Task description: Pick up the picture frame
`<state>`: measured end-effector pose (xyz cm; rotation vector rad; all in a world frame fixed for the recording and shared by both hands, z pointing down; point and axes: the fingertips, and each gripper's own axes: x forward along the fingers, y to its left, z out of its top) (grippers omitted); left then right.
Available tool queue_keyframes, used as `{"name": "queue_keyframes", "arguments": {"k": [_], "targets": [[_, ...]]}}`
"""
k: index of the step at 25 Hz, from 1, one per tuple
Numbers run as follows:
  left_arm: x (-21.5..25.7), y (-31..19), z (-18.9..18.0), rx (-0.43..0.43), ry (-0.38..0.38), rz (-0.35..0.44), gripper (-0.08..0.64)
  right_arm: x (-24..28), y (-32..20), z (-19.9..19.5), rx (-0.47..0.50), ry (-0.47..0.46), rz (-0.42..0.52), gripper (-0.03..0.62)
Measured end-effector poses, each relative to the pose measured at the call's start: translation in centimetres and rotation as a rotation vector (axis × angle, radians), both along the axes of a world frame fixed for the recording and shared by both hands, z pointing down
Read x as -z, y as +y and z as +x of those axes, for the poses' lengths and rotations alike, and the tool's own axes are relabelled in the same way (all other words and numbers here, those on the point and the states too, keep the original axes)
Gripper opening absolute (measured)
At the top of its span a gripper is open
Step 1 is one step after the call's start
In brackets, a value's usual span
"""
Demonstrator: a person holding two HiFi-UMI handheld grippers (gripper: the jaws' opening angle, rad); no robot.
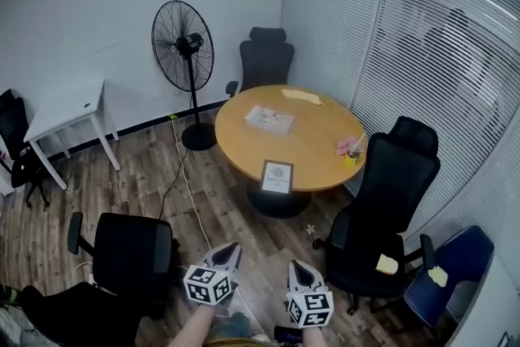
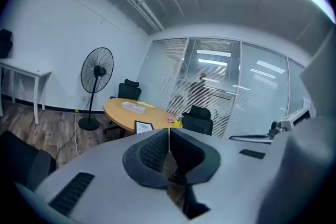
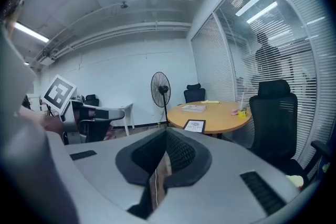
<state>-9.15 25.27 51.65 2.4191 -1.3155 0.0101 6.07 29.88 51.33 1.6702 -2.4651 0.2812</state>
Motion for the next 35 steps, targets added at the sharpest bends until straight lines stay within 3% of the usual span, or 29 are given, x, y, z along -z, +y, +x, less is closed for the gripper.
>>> {"name": "queue_keyframes", "arguments": {"k": [2, 4, 5, 11, 17, 23, 35], "targets": [[0.3, 0.3, 0.3, -0.022, 0.071, -0.025, 0.042, 0.3, 0.3, 0.1, 0.006, 0.003, 0.002, 0.012], [0.1, 0.4, 0.5, -0.04, 0.12, -0.055, 0.157, 0.5, 0.4, 0.2, 0.011, 0.01, 0.006, 0.012], [0.0, 0.3, 0.5, -0.041, 0.13, -0.067, 0.18, 0.5, 0.4, 0.2, 0.012, 0.014, 0.005, 0.012], [-0.3, -0.3, 1.1, -0.043, 0.137, -0.053, 0.219, -0.6, 0.1, 0.8, 0.015, 0.026, -0.014, 0.012], [-1.9, -4.1, 2.4, -0.048, 0.149, -0.076, 0.218, -2.6, -3.6, 1.6, 0.022, 0.037, -0.05, 0.012], [-3.1, -12.9, 3.5, -0.062, 0.22, -0.116, 0.209, -4.1, -11.5, 2.7, 0.011, 0.05, -0.083, 0.012], [-5.7, -31.4, 3.0, -0.099, 0.162, -0.215, 0.207, -4.9, -29.6, 4.1, -0.068, 0.043, -0.149, 0.012]]}}
